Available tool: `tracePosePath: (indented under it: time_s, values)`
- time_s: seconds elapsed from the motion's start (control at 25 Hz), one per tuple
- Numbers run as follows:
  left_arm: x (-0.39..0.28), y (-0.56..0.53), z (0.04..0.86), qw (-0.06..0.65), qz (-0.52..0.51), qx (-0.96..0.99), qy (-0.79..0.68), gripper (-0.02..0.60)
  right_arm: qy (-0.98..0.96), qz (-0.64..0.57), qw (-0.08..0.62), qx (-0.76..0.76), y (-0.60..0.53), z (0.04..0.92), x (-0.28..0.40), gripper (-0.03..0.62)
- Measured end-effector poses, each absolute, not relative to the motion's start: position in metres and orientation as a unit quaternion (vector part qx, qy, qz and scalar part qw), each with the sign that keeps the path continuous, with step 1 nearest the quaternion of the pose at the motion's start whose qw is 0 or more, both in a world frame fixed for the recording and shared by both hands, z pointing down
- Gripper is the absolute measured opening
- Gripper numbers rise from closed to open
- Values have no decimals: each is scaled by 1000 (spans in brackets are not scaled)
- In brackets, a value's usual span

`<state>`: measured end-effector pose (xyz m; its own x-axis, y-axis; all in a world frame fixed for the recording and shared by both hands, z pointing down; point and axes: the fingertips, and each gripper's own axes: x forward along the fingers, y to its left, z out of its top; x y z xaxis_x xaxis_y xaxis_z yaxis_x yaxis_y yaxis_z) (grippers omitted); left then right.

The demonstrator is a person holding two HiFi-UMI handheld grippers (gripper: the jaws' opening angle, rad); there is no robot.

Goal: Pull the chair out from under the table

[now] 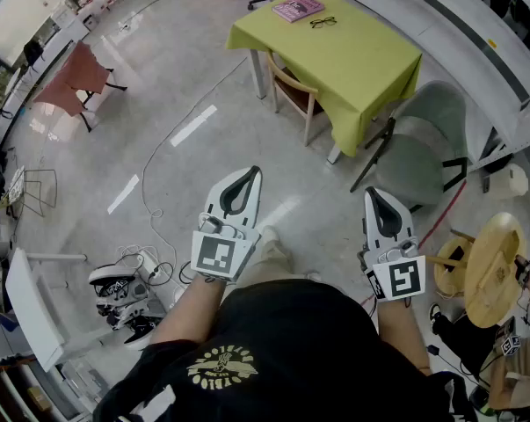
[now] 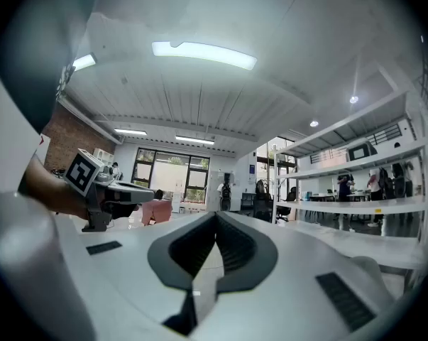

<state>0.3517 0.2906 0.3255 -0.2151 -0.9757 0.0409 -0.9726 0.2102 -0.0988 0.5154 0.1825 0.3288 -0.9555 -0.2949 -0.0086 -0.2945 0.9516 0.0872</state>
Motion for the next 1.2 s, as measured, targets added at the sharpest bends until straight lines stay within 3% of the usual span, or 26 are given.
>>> tracePosePath:
  time_s: [1.2]
  values:
    - [185, 217, 335, 9, -35, -688, 725, 9, -987, -4, -17, 158, 128, 311, 324, 12]
